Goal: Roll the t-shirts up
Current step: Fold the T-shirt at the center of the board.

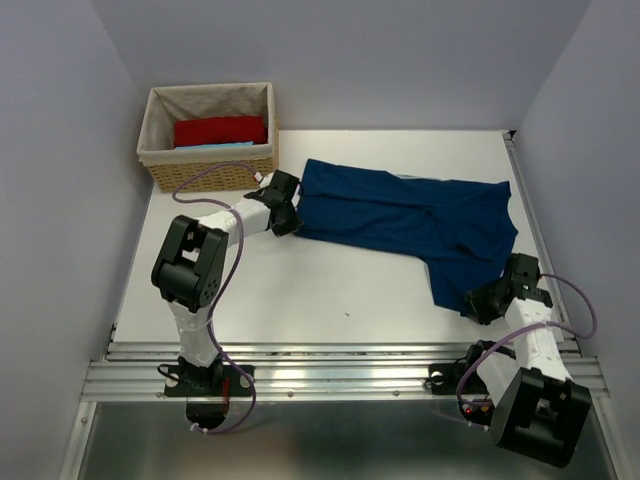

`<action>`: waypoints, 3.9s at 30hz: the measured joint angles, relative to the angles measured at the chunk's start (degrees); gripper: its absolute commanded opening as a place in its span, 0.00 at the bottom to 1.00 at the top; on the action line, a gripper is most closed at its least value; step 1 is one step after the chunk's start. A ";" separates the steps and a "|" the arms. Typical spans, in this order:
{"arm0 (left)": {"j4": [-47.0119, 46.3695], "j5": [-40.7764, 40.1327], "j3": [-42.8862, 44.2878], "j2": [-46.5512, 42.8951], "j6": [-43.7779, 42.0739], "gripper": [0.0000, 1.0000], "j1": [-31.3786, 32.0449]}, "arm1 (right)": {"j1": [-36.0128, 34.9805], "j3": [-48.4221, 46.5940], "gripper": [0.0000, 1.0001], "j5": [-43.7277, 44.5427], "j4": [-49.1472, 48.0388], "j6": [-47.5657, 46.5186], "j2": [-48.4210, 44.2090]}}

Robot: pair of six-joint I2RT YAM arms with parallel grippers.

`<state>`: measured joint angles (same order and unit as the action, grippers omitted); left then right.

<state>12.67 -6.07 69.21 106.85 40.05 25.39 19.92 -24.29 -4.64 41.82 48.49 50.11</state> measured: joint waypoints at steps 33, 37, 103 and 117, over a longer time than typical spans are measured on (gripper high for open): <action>6.56 -0.13 12.52 0.11 -1.97 0.00 -1.66 | 0.00 -18.86 0.01 4.24 -1.38 -1.16 3.93; 6.97 -0.22 17.29 2.78 -2.95 0.00 -1.88 | 0.00 -18.86 0.01 4.24 -2.14 -1.40 6.36; 4.79 2.08 20.70 8.15 -7.19 0.57 1.44 | 0.00 -17.88 0.01 2.69 -10.60 -4.74 14.78; -0.09 3.65 11.80 5.22 -3.96 0.44 1.92 | 0.00 -17.86 0.01 2.25 -10.60 -4.74 14.75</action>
<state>12.58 -2.42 81.01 112.07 36.10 27.31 19.92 -42.15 -2.39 31.22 43.75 64.86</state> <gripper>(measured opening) 0.439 0.022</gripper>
